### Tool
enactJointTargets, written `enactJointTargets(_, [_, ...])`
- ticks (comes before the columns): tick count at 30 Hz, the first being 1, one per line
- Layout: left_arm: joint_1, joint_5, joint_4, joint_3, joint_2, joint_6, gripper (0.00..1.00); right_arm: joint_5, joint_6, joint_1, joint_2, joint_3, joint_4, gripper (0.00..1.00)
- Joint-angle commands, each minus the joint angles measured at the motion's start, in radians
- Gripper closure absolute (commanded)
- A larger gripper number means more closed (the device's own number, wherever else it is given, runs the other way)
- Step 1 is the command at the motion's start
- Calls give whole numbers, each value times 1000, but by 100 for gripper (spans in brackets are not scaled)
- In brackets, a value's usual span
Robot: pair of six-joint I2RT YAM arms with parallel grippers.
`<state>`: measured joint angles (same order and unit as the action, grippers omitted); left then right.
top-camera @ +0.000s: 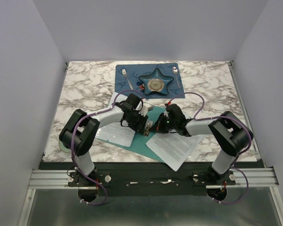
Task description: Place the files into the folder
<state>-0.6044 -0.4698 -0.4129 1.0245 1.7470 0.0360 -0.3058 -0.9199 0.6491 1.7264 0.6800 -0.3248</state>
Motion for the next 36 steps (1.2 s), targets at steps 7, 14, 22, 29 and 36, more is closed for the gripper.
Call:
enactJointTargets(7, [-51, 94, -13, 16, 31, 1, 63, -3, -16, 11, 28, -34, -34, 99])
enactJointTargets(14, [-61, 151, -43, 20, 39, -5, 69, -4, -27, 11, 42, -46, -52, 100])
enactJointTargets(22, [-61, 186, -53, 14, 40, -10, 76, -3, -30, 11, 55, -54, -62, 100])
enactJointTargets(29, [-66, 200, -63, 20, 49, -8, 83, 4, -34, 11, 53, -63, -60, 100])
enactJointTargets(36, [-104, 230, -87, 36, 62, 10, 100, 22, -54, 15, 53, -71, -65, 99])
